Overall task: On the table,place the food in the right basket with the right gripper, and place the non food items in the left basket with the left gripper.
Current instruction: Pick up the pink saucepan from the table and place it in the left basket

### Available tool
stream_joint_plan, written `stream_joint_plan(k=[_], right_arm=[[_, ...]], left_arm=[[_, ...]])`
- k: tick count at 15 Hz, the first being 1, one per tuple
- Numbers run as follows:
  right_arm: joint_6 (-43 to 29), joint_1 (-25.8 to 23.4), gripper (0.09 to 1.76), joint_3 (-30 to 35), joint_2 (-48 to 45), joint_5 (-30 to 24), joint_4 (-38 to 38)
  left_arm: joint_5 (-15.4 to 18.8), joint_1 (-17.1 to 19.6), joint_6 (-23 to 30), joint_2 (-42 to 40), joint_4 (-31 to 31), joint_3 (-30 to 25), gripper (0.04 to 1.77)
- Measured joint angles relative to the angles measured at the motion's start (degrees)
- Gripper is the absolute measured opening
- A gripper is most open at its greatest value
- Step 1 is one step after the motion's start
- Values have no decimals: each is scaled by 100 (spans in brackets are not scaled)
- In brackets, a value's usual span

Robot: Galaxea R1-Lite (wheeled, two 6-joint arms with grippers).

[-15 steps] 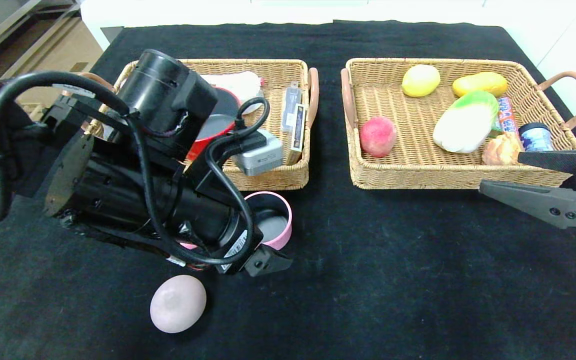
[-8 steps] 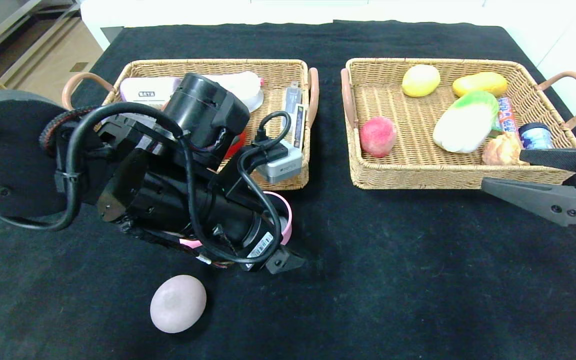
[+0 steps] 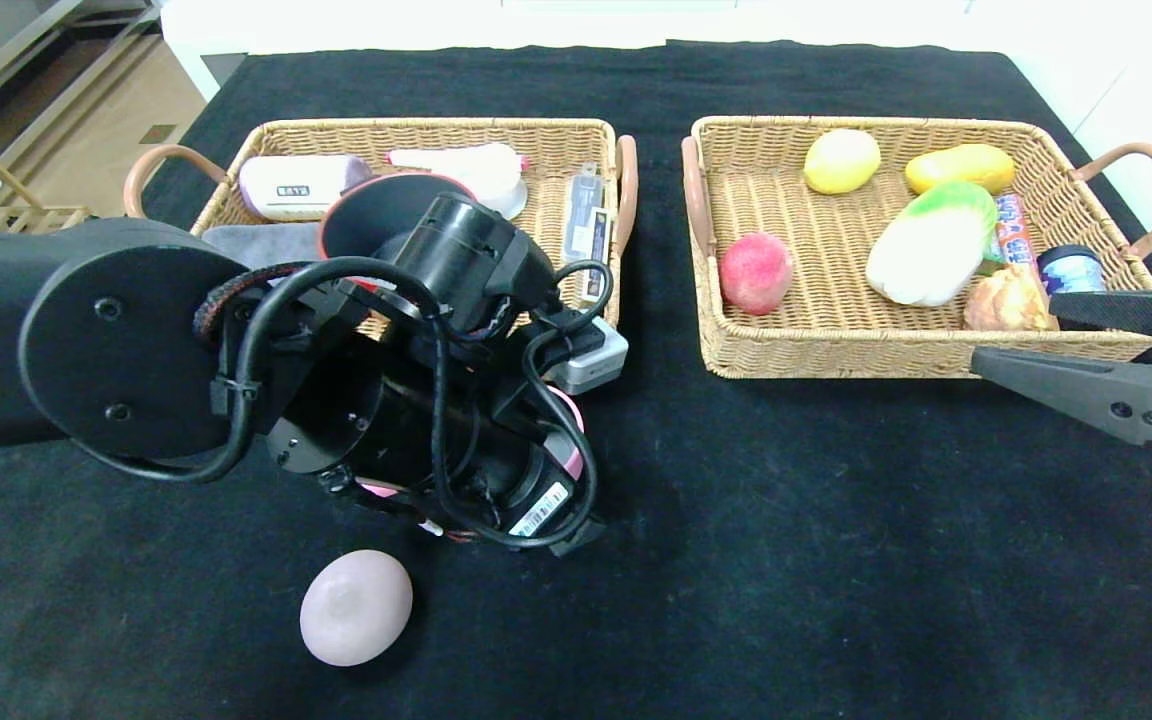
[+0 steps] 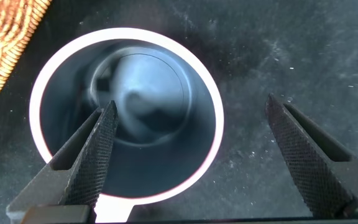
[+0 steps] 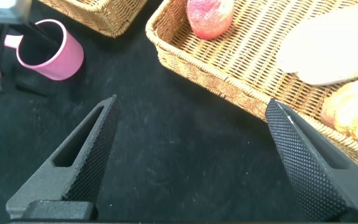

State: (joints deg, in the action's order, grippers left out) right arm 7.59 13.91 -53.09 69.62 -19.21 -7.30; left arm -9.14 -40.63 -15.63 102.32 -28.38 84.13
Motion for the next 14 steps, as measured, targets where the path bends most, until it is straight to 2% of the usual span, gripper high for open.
stream_joint_plan(k=[3,7,10,14], right_arm=[[0,-20,171,-7,-16,9,0],[0,-49,171,-7,-17,9,-2],[0,-49,171,-10,-17,9,-2],[0,-44,171,-10,-13,6,-2]], left_arm=[[-66,-63,20,91,0,5,172],[-461,-167,45,195,7,24,172],[-625,-219,52,240,0,24,172],[-649,-228,54,284,-4,27,110]])
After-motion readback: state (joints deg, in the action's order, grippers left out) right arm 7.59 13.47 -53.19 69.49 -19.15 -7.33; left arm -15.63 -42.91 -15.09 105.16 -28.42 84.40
